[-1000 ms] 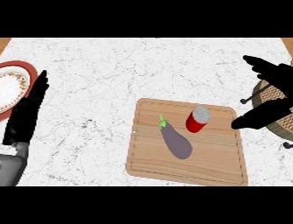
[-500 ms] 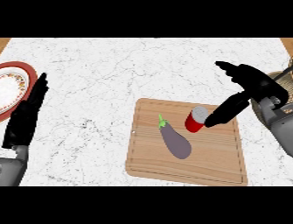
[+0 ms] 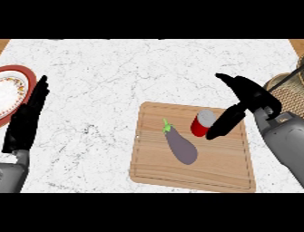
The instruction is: Pick the can from the cutting board and place it in the tiered basket
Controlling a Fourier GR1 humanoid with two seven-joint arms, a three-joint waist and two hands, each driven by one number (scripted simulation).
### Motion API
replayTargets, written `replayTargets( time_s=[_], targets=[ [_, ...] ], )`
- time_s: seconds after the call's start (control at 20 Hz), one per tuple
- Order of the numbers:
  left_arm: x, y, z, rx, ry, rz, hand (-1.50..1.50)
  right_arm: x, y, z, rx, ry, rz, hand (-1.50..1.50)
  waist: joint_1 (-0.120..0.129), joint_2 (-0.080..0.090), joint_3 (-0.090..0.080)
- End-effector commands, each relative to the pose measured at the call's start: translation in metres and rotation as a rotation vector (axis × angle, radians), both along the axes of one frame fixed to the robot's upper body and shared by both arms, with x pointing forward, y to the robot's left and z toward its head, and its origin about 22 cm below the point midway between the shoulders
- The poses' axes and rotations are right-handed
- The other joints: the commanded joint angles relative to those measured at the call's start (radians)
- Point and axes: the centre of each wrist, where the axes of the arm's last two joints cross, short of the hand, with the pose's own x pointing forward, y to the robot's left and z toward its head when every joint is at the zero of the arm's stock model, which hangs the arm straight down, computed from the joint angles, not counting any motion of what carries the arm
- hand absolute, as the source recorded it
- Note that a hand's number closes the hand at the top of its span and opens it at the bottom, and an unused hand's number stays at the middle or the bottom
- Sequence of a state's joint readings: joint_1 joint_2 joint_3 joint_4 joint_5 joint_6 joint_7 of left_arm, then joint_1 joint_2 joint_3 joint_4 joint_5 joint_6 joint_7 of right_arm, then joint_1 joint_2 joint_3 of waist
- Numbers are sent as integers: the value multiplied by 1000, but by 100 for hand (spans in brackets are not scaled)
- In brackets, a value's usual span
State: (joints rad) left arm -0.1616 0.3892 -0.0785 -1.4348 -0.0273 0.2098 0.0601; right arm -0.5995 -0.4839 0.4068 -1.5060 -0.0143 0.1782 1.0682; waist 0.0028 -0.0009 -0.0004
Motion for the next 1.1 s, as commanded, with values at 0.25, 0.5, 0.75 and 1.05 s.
replayTargets(
  time_s=[0.25, 0.5, 0.75, 1.05],
  targets=[
    [-13, 10, -7, 3, 9, 7, 0, -14, 3, -9, -172, 42, 4, -150, -3, -1, 0],
    [17, -2, 11, -9, -6, -5, 0, -28, 31, -3, -190, -2, 23, -150, -11, -1, 0],
    [-3, -3, -12, -12, 9, -18, 0, -17, 45, -14, -188, 19, 2, -150, 0, 1, 0],
    [-7, -1, -1, 7, 3, -10, 0, -1, 14, -14, -180, 66, -36, -150, 3, 0, 0]
  ],
)
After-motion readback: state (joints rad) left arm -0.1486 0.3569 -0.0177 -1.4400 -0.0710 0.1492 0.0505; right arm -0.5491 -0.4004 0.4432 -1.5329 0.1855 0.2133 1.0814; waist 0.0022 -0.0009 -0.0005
